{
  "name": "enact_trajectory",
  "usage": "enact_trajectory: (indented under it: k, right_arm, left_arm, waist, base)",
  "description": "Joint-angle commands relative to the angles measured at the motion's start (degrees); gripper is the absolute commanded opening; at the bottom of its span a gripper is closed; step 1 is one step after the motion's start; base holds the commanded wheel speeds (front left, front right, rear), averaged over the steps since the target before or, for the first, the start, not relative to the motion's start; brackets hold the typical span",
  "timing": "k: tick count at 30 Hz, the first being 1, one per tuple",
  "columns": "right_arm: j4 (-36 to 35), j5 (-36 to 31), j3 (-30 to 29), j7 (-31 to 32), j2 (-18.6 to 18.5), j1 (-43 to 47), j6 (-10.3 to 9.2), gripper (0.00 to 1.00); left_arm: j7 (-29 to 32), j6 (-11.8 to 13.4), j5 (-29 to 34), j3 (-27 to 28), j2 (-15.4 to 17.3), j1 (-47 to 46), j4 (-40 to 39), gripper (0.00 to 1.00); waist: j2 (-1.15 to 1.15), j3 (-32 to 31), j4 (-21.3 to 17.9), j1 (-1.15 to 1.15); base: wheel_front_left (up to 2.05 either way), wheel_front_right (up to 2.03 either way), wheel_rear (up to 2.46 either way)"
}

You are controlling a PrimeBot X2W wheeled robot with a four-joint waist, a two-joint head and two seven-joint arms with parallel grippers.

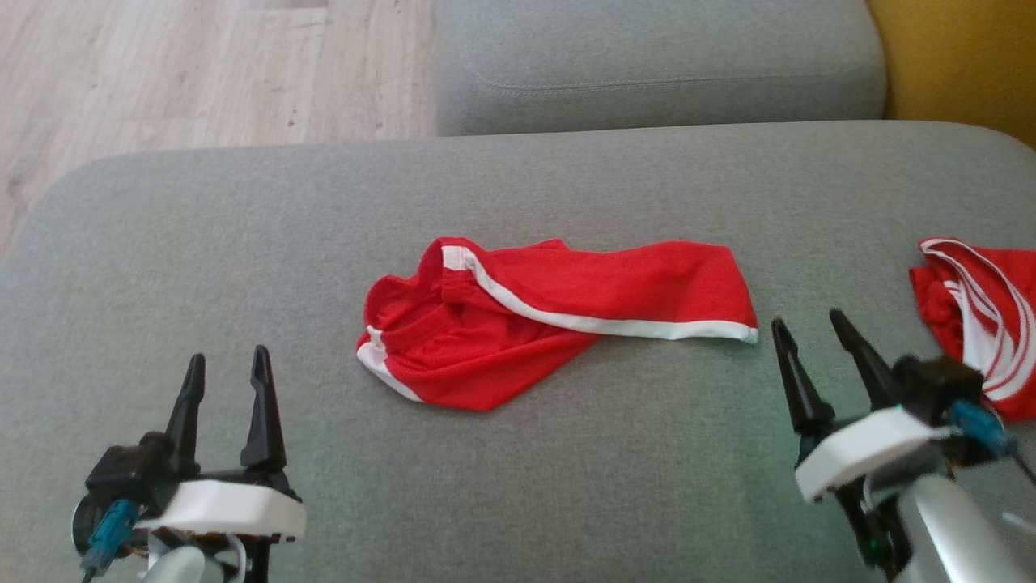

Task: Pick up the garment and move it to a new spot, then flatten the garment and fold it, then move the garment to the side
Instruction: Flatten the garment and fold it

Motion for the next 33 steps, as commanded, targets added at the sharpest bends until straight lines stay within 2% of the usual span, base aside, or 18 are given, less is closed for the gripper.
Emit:
enact_trajectory:
  k: [1, 6, 10, 20, 24, 28, 31, 33]
  right_arm:
    - [-3.36, -1.40, -0.52, 0.70, 0.34, -0.11, 0.43, 1.00]
    - [-13.24, -6.92, -7.22, 5.96, 5.03, 6.27, 0.43, 1.00]
    - [-19.89, -9.11, -9.67, 9.82, 7.45, 9.61, 0.43, 1.00]
    - [-24.51, -9.58, -9.95, 12.84, 9.01, 10.80, 0.43, 1.00]
    - [-24.70, -9.32, -9.07, 13.59, 8.82, 9.49, 0.43, 1.00]
    - [-24.51, -9.11, -7.62, 13.42, 8.61, 7.18, 0.43, 1.00]
    - [-23.78, -8.79, -5.88, 13.10, 8.61, 5.37, 0.43, 1.00]
    - [-23.05, -8.52, -4.60, 12.77, 8.62, 4.22, 0.43, 1.00]
  left_arm:
    - [-0.62, 0.40, -0.14, 2.65, 1.29, -1.98, -1.49, 1.00]
    - [-0.59, 0.59, -0.18, 2.41, 1.22, -1.84, -1.46, 1.00]
    - [-0.54, 0.63, -0.14, 2.08, 1.06, -2.21, -1.45, 1.00]
    - [0.30, -0.10, -0.40, 1.14, 0.67, -4.32, -1.11, 1.00]
    - [3.43, -2.45, -1.21, -1.44, -1.72, -9.78, 1.14, 1.00]
    - [8.09, -4.82, -2.42, -4.12, -5.54, -17.97, 6.88, 1.00]
    - [11.50, -5.60, -3.68, -5.04, -8.37, -23.66, 12.44, 1.00]
    - [13.64, -5.25, -4.43, -4.99, -9.49, -26.53, 16.53, 1.00]
  waist:
    - [0.00, -0.11, -0.24, 0.01]
    - [0.00, -0.17, -0.91, 0.01]
    - [0.00, 0.23, -1.36, 0.01]
    - [0.00, 2.27, -1.82, 0.01]
    - [0.00, 4.40, -2.19, 0.01]
    - [0.00, 7.02, -3.38, 0.01]
    - [0.00, 8.76, -4.90, 0.01]
    - [0.00, 9.61, -6.20, 0.01]
  base:
    - [0.00, 0.00, 0.00]
    - [0.00, 0.00, 0.00]
    - [0.00, 0.00, 0.00]
    - [0.00, 0.00, 0.00]
    - [0.00, 0.00, 0.00]
    - [0.00, 0.00, 0.00]
    - [0.00, 0.00, 0.00]
    - [0.00, 0.00, 0.00]
